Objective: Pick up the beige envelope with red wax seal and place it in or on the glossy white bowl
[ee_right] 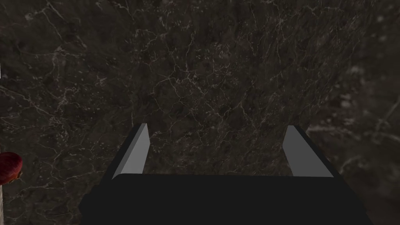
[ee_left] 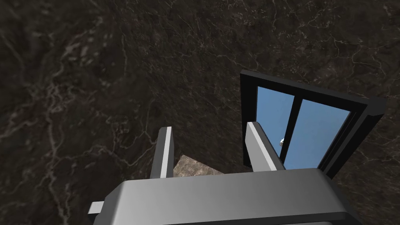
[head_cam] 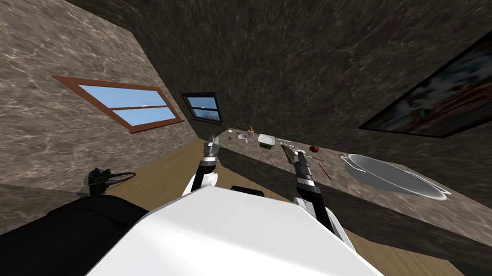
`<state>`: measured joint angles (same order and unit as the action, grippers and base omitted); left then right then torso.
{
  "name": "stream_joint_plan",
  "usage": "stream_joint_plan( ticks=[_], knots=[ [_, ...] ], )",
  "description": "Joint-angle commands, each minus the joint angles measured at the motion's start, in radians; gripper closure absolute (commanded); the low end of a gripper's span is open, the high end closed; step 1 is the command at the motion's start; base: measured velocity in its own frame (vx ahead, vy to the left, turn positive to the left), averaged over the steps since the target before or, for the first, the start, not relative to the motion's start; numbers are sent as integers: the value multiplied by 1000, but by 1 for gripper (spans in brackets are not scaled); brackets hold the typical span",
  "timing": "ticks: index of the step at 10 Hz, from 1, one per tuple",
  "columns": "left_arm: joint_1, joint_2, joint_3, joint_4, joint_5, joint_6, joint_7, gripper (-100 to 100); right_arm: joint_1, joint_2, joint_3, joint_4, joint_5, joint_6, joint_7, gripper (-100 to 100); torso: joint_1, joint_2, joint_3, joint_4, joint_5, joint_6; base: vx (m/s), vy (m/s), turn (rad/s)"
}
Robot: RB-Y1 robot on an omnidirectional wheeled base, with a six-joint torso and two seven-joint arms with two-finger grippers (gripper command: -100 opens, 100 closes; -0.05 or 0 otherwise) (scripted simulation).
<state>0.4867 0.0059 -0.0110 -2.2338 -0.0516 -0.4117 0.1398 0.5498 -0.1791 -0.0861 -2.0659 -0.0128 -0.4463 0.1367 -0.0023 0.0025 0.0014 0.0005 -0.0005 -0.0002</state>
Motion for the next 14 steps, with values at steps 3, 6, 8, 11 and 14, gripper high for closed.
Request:
stream_joint_plan(
  ticks=[3, 6, 8, 11, 14],
  knots=[
    [0, 0, 0, 0, 0, 0, 0, 0, -7, -101, -12, 92, 75, -48, -28, -100, 0, -1, 0, 0, 0, 0, -37, -24, 201],
    [0, 0, 0, 0, 0, 0, 0, 0, -7, -182, -14, 161, 110, -69, -40, -100, -1, 0, 0, 0, 0, 0, -40, -31, 139],
    [0, 0, 0, 0, 0, 0, 0, 0, -8, -238, -15, 212, 147, -92, -54, -100, -1, -1, 0, 0, 0, 0, -35, -32, 164],
    [0, 0, 0, 0, 0, 0, 0, 0, -12, -329, -16, 304, 227, -141, -85, -100, -1, -1, -1, 0, 0, 1, -39, -28, 240],
    [0, 0, 0, 0, 0, 0, 0, 0, -15, -416, -15, 379, 269, -167, -102, -100, -1, -1, -1, 0, 0, 0, -35, -32, 164]
  ],
)
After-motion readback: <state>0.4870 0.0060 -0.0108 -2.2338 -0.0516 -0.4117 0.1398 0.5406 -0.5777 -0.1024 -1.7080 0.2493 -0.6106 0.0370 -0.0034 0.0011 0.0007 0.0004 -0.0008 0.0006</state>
